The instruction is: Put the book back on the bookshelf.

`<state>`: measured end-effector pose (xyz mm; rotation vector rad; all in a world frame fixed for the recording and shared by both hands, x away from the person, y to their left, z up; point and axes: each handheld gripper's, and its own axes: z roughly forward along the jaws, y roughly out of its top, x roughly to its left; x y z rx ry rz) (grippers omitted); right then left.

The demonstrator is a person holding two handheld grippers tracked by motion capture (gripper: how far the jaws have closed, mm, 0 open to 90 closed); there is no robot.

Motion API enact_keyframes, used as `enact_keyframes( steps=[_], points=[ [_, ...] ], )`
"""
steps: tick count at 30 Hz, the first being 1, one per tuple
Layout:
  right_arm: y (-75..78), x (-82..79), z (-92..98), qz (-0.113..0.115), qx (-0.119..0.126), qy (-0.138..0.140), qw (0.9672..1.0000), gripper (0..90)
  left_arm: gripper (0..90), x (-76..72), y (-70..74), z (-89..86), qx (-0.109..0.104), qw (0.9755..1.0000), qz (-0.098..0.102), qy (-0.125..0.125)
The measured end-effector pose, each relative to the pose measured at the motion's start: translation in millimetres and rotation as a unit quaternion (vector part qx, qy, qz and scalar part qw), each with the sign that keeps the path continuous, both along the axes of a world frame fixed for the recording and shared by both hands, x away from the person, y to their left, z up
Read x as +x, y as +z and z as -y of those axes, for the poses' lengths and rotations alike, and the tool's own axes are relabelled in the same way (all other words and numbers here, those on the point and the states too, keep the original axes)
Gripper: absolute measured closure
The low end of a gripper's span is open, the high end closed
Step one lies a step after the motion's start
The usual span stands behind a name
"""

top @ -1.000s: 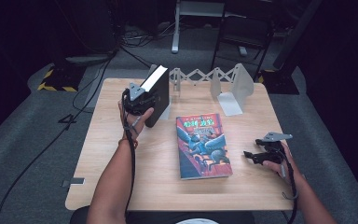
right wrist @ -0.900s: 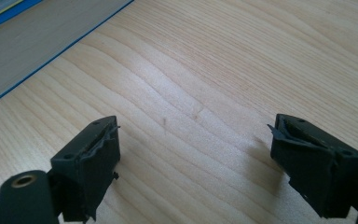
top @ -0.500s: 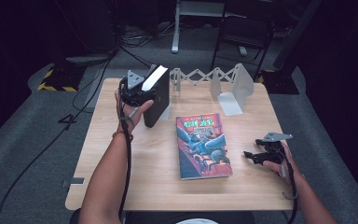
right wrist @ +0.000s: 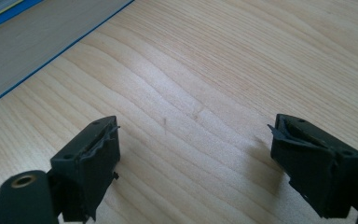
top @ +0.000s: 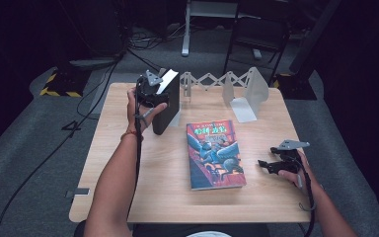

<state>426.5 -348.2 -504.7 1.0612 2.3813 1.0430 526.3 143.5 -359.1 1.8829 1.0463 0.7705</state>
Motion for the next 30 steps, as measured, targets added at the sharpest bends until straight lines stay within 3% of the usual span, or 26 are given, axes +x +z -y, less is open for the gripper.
enact_keyframes(
  steps=[4,10,17,23,30],
  points=[
    [0.0,0.1,0.0,0.000,0.000,0.001,1.0000,15.7,48.3,1.2,4.0,1.1,0.005,0.9999,-0.014,-0.009],
    [0.1,0.2,0.2,-0.001,0.000,0.002,1.0000,15.7,51.9,0.0,5.5,5.9,-0.004,0.9999,-0.010,-0.011],
    [0.1,0.2,0.3,-0.001,0.000,0.002,1.0000,15.7,52.6,6.6,7.6,13.9,-0.010,0.9999,-0.003,0.003],
    [0.1,0.3,0.3,-0.001,-0.001,0.003,1.0000,15.7,52.7,15.5,20.0,17.2,-0.024,0.9996,0.007,0.010],
    [0.1,0.1,0.3,-0.001,-0.001,0.002,1.0000,15.7,52.7,27.6,26.8,16.3,-0.030,0.9986,0.013,0.042]
  ],
)
